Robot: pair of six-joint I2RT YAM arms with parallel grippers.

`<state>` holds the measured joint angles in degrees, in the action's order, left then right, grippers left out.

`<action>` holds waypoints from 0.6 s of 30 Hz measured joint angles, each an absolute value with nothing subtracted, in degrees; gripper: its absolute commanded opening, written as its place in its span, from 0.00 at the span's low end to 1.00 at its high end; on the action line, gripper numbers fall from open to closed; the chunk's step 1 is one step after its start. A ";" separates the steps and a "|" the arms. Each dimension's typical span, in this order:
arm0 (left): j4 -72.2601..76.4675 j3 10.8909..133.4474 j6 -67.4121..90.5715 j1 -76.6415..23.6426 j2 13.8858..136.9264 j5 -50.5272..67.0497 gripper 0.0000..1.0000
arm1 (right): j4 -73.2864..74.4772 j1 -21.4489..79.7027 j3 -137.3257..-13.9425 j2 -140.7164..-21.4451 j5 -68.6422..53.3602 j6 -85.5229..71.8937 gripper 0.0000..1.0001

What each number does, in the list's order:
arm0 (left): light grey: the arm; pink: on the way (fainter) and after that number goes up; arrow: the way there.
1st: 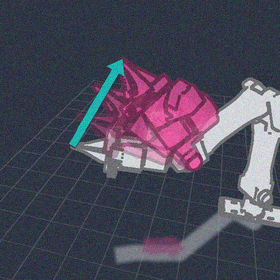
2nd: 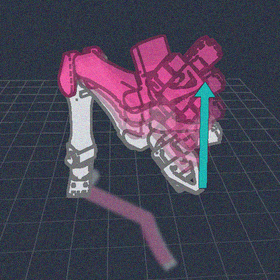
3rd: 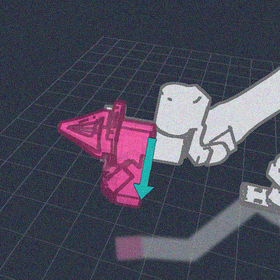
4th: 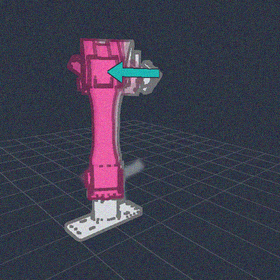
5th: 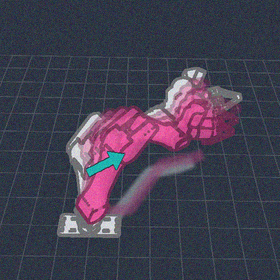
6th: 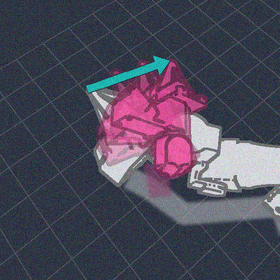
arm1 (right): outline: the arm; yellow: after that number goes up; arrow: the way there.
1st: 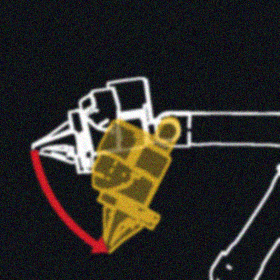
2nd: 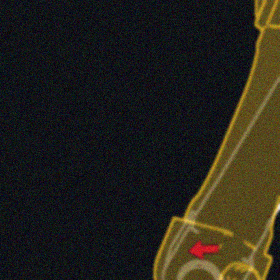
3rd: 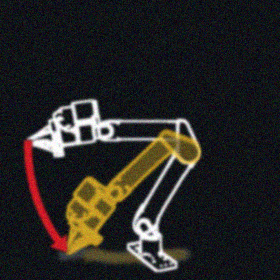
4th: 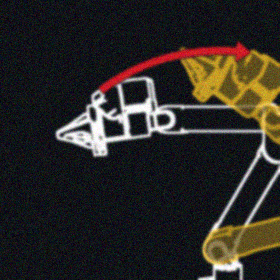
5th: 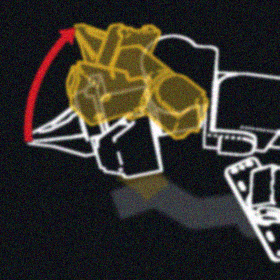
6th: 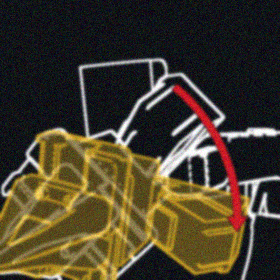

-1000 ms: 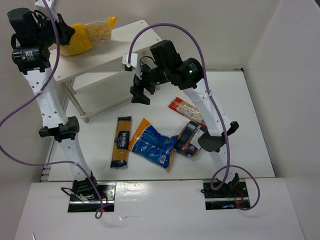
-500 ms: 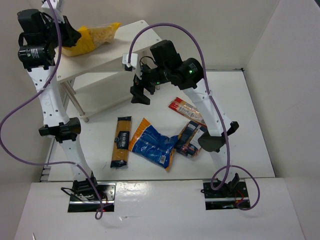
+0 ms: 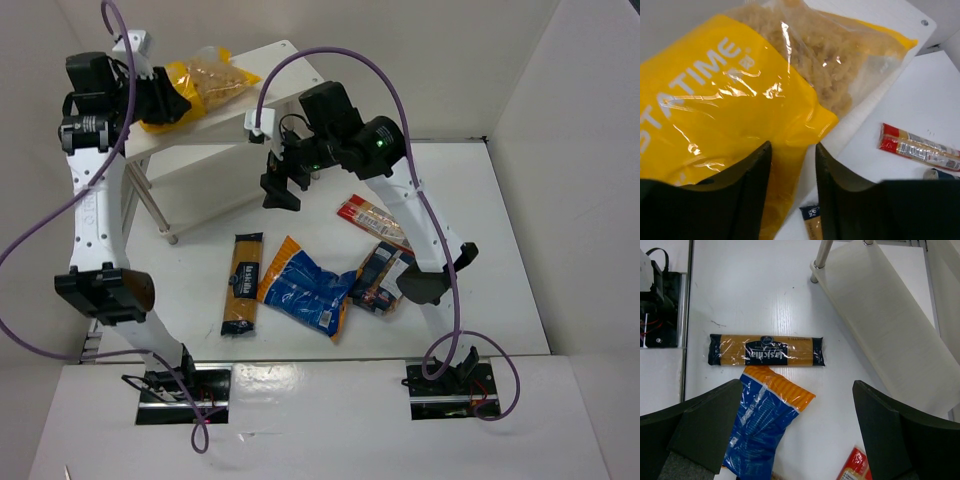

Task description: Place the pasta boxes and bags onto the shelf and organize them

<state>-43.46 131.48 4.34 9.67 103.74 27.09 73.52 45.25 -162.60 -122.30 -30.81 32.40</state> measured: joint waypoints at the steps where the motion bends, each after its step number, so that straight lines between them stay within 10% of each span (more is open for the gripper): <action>1: -40.49 126.02 4.73 9.50 101.03 27.09 0.54 | 73.52 45.25 -162.41 -122.26 -30.85 32.40 0.99; 9: -30.13 109.47 4.75 7.92 90.45 25.34 1.00 | 73.58 45.25 -161.88 -121.99 -30.85 32.40 0.99; 18: -30.98 108.81 4.64 9.41 84.47 23.27 1.00 | 73.71 45.25 -157.80 -118.08 -30.74 32.01 0.99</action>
<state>-30.98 108.81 4.64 9.41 84.47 23.27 73.71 45.25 -157.80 -118.08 -30.74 32.01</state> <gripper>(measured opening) 0.999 0.990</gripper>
